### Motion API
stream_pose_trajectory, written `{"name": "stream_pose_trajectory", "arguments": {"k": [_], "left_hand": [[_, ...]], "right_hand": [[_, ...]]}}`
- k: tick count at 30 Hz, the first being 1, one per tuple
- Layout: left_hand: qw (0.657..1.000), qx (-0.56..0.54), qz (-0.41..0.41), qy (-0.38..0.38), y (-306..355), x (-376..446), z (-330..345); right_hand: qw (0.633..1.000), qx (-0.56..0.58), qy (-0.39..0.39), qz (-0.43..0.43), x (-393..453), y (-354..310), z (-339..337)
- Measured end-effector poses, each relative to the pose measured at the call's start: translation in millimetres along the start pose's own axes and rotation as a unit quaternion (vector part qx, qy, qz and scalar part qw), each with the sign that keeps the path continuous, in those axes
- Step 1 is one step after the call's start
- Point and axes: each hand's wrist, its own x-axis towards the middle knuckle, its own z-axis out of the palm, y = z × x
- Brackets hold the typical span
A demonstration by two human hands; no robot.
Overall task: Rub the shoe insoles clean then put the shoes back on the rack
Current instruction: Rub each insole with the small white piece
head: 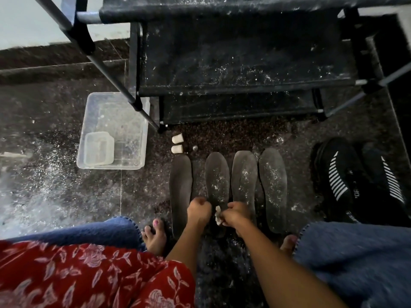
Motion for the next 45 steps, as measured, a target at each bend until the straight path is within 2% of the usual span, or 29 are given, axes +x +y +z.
{"name": "stream_pose_trajectory", "arguments": {"k": [3, 8, 15, 19, 24, 27, 34, 38, 45], "left_hand": [[0.999, 0.032, 0.002, -0.029, 4.2, 0.4, 7.4], [0.997, 0.065, 0.002, -0.037, -2.0, 4.7, 1.8], [0.999, -0.029, -0.029, -0.015, -5.9, -6.1, -19.3], [0.998, -0.053, 0.018, -0.027, 8.2, -20.8, -31.6], [0.988, -0.11, 0.102, -0.028, 54.5, -68.9, -57.3], [0.976, -0.157, 0.142, -0.047, 78.2, -95.2, -75.1], [0.957, -0.132, 0.257, -0.016, 129.2, -172.4, -116.7], [0.941, -0.111, 0.32, -0.01, 153.6, -219.2, -140.4], [0.918, -0.121, 0.377, 0.001, 175.7, -276.7, -170.9]], "right_hand": [[0.999, 0.026, -0.02, 0.012, -3.7, -2.0, 0.1], [0.994, 0.071, -0.048, 0.065, 1.3, 5.0, -2.6], [0.99, 0.109, -0.064, 0.058, -15.8, -4.2, -16.7], [0.995, 0.076, -0.059, 0.01, -39.4, -24.9, -32.2], [0.994, -0.017, -0.075, -0.078, -83.6, -66.7, -63.3], [0.985, -0.073, -0.086, -0.133, -118.3, -93.2, -82.0], [0.951, -0.166, -0.059, -0.255, -206.2, -151.5, -122.1], [0.936, -0.164, -0.074, -0.301, -264.9, -167.4, -146.4], [0.92, -0.074, -0.121, -0.364, -325.8, -167.2, -176.4]]}}
